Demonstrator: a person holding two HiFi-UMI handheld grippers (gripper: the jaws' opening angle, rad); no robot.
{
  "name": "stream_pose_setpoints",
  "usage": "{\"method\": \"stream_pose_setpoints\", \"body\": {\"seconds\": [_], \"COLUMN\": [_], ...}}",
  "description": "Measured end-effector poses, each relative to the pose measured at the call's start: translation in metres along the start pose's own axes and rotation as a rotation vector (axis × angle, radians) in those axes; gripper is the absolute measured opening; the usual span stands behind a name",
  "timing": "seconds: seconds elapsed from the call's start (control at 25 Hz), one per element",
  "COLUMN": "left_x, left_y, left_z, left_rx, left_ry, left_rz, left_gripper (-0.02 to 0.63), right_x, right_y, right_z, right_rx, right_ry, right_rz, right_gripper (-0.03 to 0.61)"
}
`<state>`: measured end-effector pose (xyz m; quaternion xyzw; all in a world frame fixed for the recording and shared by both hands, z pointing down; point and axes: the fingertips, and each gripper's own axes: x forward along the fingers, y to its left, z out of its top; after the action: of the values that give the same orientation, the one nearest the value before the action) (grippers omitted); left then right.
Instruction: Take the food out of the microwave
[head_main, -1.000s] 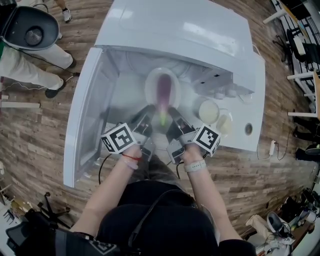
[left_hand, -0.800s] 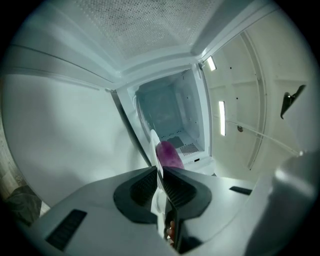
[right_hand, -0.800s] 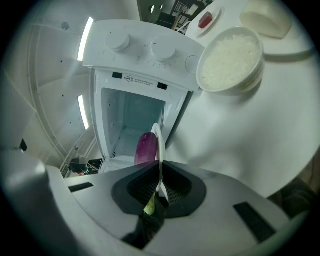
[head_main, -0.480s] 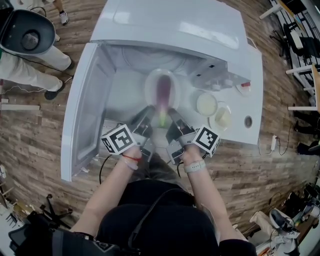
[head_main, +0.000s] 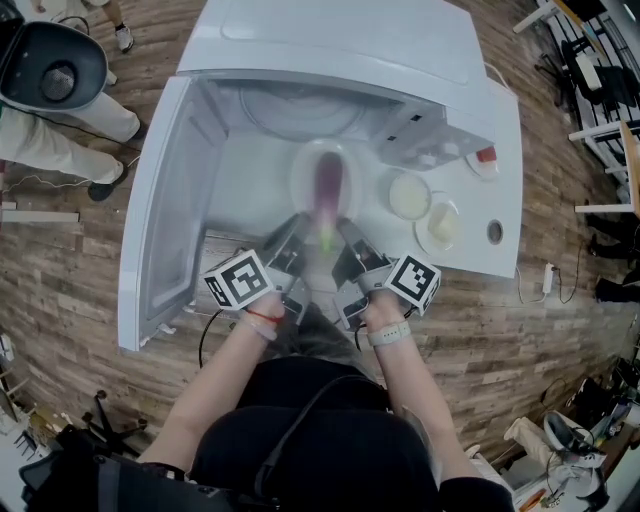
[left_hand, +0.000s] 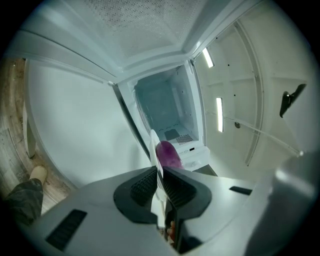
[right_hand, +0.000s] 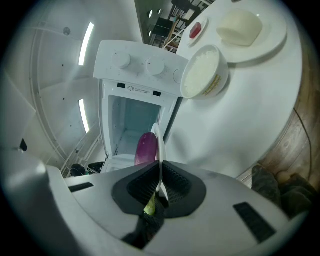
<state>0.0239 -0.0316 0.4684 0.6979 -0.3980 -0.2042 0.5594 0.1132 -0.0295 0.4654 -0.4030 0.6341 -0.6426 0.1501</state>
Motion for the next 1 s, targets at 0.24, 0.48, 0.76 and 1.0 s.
{"method": "stream_pose_setpoints", "body": {"seconds": [0.24,0.48,0.76,1.0], "left_x": [-0.004,-0.010,-0.015,-0.018], "left_y": [-0.002,0.003,0.013,0.022], "left_z": [-0.011,-0.019,-0.028,-0.039], "left_rx": [-0.014,-0.013,-0.010,-0.016], "left_ry": [0.017,0.024,0.034,0.043], "left_rz": [-0.016,-0.009,0.000,0.000], "left_gripper": [0.046,0.046,0.046,0.046], "right_x": [-0.008,-0.013,-0.017,-0.023], "right_y": [-0.006,-0.015,-0.026,-0.041], "right_z": [-0.006,-0.013,-0.021,-0.027], "right_rx": [0.006,0.008,0.018,0.030], "right_ry": [-0.010,-0.011,-0.012,-0.020], "right_rz": [-0.007,-0.016,-0.023,-0.041], "right_gripper": [0.035,0.035,0.035,0.035]}}
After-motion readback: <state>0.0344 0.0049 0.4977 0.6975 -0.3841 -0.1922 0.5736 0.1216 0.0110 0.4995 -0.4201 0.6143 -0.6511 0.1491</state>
